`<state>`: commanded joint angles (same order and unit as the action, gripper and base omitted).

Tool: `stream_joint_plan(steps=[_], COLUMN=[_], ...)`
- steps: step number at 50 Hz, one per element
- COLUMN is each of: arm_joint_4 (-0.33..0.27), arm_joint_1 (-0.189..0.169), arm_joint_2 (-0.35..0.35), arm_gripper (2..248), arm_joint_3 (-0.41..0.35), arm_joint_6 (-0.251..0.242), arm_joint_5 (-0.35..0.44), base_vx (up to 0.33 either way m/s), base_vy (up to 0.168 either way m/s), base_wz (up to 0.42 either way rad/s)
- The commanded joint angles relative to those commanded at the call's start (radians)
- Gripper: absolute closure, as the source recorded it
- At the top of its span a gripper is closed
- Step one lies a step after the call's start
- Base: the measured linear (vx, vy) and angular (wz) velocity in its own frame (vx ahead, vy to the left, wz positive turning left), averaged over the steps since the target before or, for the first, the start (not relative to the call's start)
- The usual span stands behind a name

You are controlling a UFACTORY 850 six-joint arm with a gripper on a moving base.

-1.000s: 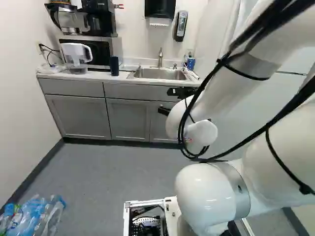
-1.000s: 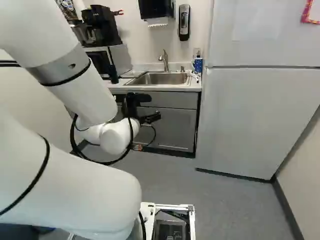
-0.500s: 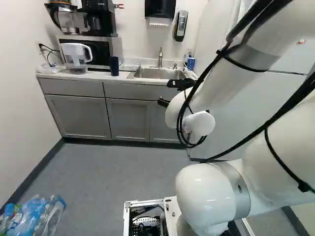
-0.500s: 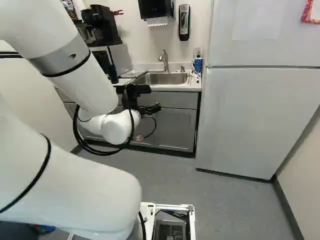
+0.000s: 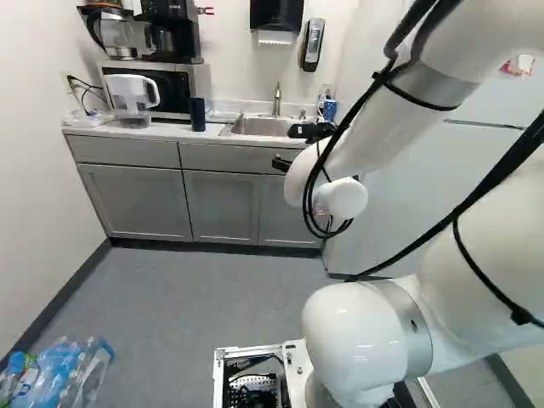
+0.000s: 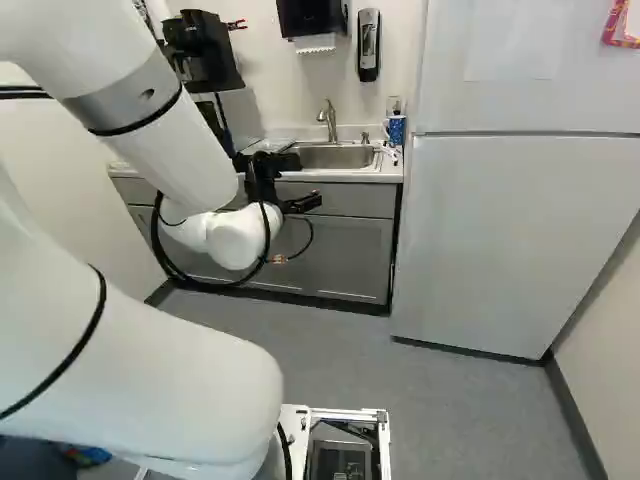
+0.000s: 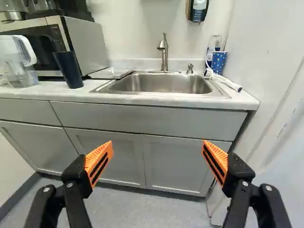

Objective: Rinse the cup and place it in the tray

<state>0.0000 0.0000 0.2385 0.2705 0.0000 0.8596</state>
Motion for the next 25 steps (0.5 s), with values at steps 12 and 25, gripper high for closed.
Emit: stream_joint_plan(steps=[12,25], arm_joint_4=[0.000,0.000], arm_joint_1=[0.000,0.000], arm_joint_2=[-0.019,-0.040], arm_gripper=[3,3], arm_joint_3=[0.045,0.095], arm_joint_6=[0.000,0.000], arm_joint_5=[-0.020,-0.054], base_vx=[0.000,0.000], base_vy=[0.000,0.000], base_wz=[0.000,0.000])
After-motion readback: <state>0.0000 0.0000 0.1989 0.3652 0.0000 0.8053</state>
